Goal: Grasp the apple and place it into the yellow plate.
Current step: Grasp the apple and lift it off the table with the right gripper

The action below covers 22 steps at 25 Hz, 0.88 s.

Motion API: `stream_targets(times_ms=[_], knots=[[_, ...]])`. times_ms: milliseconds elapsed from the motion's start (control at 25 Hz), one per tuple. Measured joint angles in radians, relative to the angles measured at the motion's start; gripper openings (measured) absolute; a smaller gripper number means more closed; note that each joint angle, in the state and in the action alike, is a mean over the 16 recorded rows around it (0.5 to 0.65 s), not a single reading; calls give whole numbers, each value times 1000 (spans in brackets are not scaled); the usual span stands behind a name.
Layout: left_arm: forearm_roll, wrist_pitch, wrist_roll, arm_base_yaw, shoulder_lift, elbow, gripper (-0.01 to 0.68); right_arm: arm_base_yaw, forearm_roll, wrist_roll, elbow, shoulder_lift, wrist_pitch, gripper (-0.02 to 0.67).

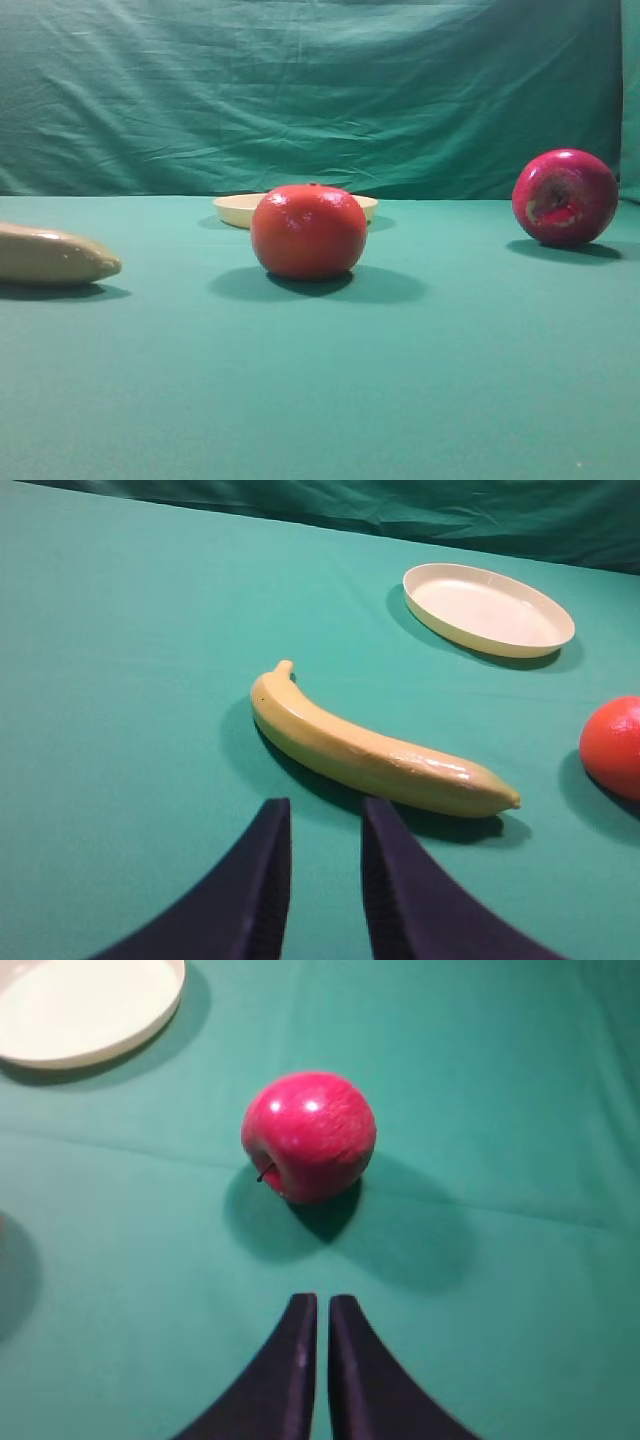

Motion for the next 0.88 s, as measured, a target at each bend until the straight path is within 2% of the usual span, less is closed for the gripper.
stream_targets(times_ms=[120, 240, 680, 800, 880], knots=[[0, 0, 0, 0, 0, 0, 157, 0, 0, -54, -91, 130, 45, 19], [0, 0, 0, 0, 0, 0, 157, 0, 0, -90, -186, 248, 95, 81], [0, 0, 0, 0, 0, 0, 157, 0, 0, -141, -515, 570, 307, 510], [0, 0, 0, 0, 0, 0, 157, 0, 0, -151, -575, 629, 343, 601], [0, 0, 0, 0, 0, 0, 157, 0, 0, -157, -607, 666, 359, 634]])
